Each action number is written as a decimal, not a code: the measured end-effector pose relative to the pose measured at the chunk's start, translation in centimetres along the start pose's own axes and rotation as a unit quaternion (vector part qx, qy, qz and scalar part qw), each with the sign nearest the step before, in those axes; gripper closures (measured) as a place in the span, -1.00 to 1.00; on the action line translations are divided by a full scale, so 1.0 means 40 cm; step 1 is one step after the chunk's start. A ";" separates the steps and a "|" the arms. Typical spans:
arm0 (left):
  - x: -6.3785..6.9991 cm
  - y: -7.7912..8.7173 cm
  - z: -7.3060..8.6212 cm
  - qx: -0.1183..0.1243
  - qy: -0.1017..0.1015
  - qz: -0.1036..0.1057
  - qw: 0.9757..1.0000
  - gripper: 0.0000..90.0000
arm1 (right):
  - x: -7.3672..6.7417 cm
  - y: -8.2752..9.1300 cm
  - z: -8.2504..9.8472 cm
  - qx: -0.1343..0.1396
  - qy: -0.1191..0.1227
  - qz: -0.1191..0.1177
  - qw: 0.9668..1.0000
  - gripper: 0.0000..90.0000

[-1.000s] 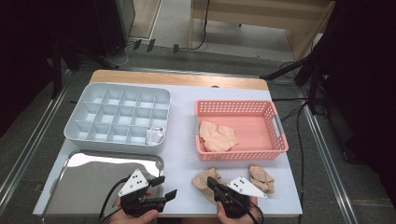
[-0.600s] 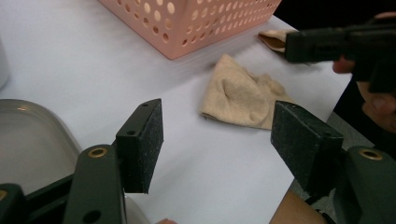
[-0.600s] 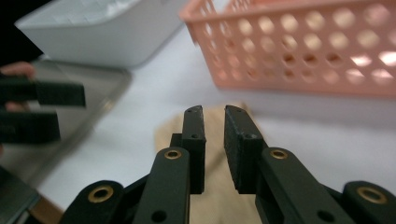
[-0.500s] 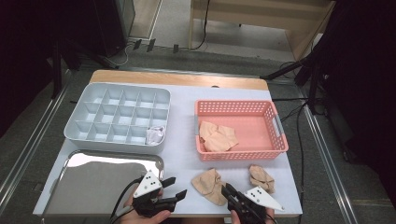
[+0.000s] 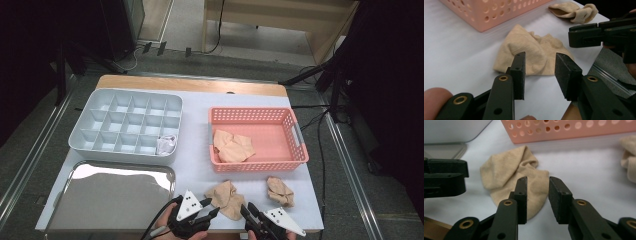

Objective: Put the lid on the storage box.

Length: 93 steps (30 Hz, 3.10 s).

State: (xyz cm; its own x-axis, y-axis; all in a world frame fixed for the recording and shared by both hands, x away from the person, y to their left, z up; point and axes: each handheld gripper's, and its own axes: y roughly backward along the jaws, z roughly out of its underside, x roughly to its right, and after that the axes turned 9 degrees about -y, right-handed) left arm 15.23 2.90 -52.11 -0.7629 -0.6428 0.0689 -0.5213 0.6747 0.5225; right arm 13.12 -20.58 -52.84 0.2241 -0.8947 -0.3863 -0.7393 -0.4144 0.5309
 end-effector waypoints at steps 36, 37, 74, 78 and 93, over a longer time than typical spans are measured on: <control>-0.157 0.044 -0.009 -0.032 0.156 0.011 0.987 0.82 | 0.063 0.027 -0.062 0.006 0.059 -0.016 0.998 0.70; -0.159 0.040 -0.004 -0.030 0.160 0.008 0.987 0.75 | 0.069 0.023 -0.060 0.003 0.056 -0.007 0.998 0.65; -0.165 0.064 0.022 0.000 0.122 0.001 0.992 0.29 | 0.082 0.036 -0.092 0.049 0.042 0.025 0.998 0.54; -0.162 0.100 0.033 0.020 0.108 -0.003 0.994 0.20 | 0.120 0.084 -0.110 0.071 0.033 0.044 0.996 0.45; -0.181 0.119 0.041 0.033 0.114 0.004 0.993 0.21 | 0.208 0.016 -0.090 0.045 0.025 0.103 0.993 -0.06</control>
State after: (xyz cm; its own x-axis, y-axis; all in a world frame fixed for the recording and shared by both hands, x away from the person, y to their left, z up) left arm 17.65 11.38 -51.52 -0.6641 -0.6981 0.2677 -0.5455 0.6973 0.4650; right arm 16.81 -28.87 -53.00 0.0921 -0.9672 -0.2367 -0.8261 -0.2070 0.5242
